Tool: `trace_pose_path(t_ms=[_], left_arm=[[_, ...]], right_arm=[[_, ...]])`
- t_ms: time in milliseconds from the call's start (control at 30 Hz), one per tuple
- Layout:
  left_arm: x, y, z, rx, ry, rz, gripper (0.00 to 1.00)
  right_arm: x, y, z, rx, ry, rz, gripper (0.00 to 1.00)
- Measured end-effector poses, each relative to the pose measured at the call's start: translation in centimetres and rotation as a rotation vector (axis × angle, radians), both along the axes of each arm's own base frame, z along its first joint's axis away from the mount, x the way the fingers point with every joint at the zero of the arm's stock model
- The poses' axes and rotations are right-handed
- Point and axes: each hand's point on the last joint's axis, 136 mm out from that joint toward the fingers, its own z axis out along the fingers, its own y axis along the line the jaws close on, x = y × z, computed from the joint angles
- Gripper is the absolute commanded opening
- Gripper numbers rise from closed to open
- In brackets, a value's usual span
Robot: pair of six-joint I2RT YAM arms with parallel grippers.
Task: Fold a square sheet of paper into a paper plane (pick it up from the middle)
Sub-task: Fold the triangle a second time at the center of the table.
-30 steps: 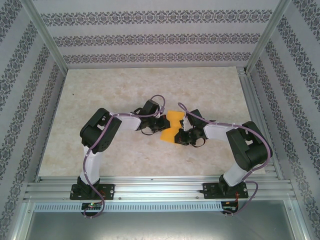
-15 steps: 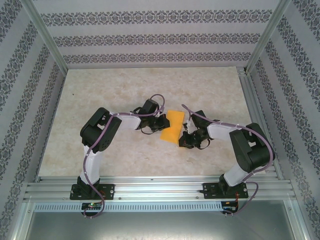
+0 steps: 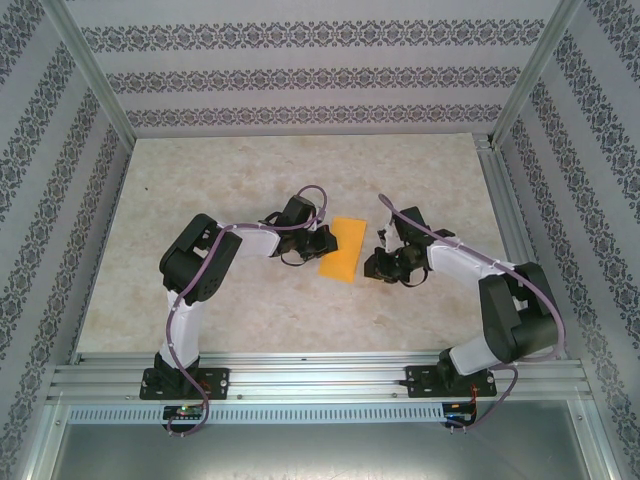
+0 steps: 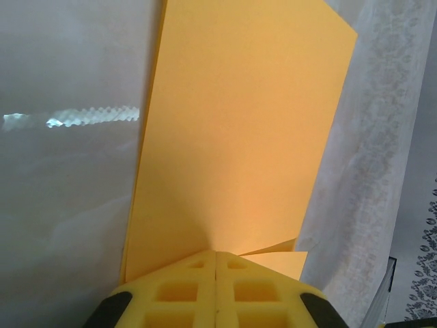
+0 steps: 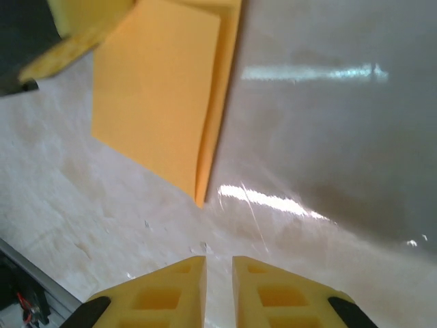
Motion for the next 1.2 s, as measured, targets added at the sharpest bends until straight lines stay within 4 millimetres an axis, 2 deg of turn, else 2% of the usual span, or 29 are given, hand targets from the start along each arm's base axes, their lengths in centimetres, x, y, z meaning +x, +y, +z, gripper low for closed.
trace_pose_path(t_ms=[133,300,533,633,733,967,1200], left_arm=[[0.0,-0.1,0.2,-0.010,0.003,0.000,0.12],[0.2,0.0,0.9,0.000,-0.004,0.002,0.16],[1.3,0.1,5.9,-0.023,-0.102,0.004,0.18],[1.5,0.3,6.8,-0.031,-0.120,0.008,0.16],[1.5,0.4,6.7,-0.024,-0.118,0.012,0.12],[1.3,0.5,6.2,-0.016,-0.104,0.011,0.09],[0.7,0.6,2.6,0.015,-0.033,-0.002,0.08]], right_arm=[[2.1,0.5,0.1,0.001,-0.024,-0.018,0.21],[2.9,0.5,-0.4,-0.012,-0.026,-0.037,0.33],[3.7,0.6,-0.8,-0.009,-0.037,-0.059,0.41],[4.2,0.8,-1.0,-0.004,-0.039,-0.069,0.43],[5.0,1.1,-1.4,-0.002,-0.040,-0.075,0.46],[6.5,1.5,-2.0,0.001,-0.041,-0.092,0.47],[7.4,1.6,-2.3,-0.006,-0.047,-0.097,0.48]])
